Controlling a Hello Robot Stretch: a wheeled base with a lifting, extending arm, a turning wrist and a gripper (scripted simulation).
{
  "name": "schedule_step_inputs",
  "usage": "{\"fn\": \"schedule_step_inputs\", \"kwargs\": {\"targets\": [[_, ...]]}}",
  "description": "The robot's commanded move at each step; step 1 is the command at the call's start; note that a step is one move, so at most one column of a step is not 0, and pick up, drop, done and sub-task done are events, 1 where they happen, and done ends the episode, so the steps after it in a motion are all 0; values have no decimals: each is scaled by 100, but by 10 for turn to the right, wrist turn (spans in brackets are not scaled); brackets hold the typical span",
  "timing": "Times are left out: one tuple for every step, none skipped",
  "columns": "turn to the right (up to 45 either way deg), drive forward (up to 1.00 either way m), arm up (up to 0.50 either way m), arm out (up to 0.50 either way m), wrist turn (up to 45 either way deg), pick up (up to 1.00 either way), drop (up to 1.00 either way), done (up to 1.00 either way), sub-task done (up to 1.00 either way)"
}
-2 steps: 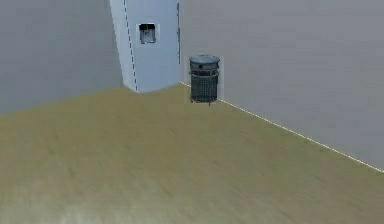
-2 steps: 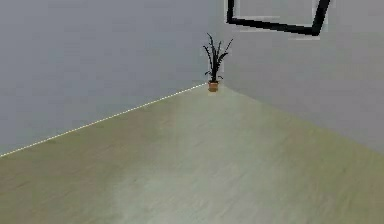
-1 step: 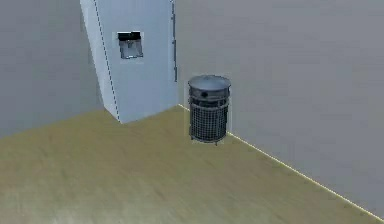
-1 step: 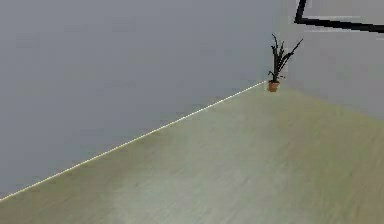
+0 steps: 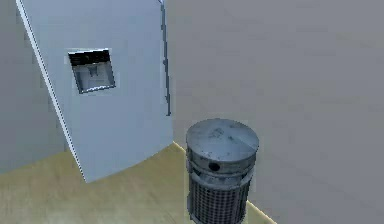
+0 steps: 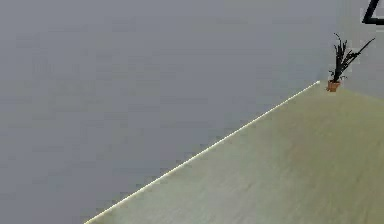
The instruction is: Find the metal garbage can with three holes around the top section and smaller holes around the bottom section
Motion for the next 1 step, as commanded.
{"fn": "schedule_step_inputs", "kwargs": {"targets": [[150,0,0,0,0,0,0,0,0]]}}
